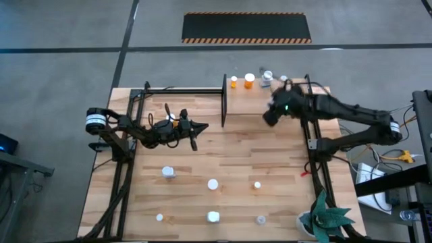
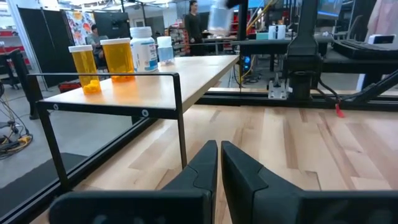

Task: Pick and place medicine bottles onto shelf by color
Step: Put the top transparent pill bottle on the shelf aligned with the other transparent pill bottle, then put the top small orange pill bottle on the shelf aligned with the other small orange pill bottle

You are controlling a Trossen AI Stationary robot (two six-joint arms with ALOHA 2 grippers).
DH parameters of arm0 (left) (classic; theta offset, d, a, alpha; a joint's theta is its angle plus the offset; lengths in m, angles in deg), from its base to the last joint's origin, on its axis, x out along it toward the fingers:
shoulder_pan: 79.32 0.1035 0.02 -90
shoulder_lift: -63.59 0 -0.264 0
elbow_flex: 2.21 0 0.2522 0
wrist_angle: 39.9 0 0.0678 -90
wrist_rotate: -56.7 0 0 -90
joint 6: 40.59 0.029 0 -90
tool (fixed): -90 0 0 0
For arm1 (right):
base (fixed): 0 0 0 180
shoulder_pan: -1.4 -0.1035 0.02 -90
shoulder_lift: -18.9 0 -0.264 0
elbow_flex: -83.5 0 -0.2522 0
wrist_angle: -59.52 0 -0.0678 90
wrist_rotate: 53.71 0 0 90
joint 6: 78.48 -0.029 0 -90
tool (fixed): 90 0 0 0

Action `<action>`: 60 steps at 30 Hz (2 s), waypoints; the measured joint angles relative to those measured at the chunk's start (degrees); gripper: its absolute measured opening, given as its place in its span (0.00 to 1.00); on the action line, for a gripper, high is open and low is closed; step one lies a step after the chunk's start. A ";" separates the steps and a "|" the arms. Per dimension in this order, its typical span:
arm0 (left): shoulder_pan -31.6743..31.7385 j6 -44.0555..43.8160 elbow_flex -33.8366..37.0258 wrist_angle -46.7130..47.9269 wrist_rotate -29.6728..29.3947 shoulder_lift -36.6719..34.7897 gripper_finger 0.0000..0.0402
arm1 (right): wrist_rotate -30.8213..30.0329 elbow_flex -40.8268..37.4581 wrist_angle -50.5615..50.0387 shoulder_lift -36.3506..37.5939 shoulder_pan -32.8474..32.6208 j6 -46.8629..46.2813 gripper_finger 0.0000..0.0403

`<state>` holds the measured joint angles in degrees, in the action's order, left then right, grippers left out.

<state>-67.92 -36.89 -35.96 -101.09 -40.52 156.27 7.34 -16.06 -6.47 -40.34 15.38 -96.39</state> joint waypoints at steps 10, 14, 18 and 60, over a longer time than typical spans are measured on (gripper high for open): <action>-0.02 -0.02 0.04 0.00 0.00 0.00 0.01 | 6.16 -6.78 0.68 1.89 19.61 1.13 0.33; -0.02 -0.02 0.04 0.00 0.00 0.00 0.01 | 10.64 -9.42 4.57 1.79 23.90 1.28 0.33; -0.02 -0.02 0.07 0.00 0.00 0.00 0.01 | 10.94 -9.71 6.13 0.96 26.35 2.06 0.33; -0.02 0.00 0.05 0.02 0.00 0.00 0.01 | 10.93 0.80 0.16 -0.05 29.92 3.64 0.62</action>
<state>-67.94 -36.89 -35.91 -101.07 -40.52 156.27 18.26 -15.26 -6.32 -40.38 45.30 -92.75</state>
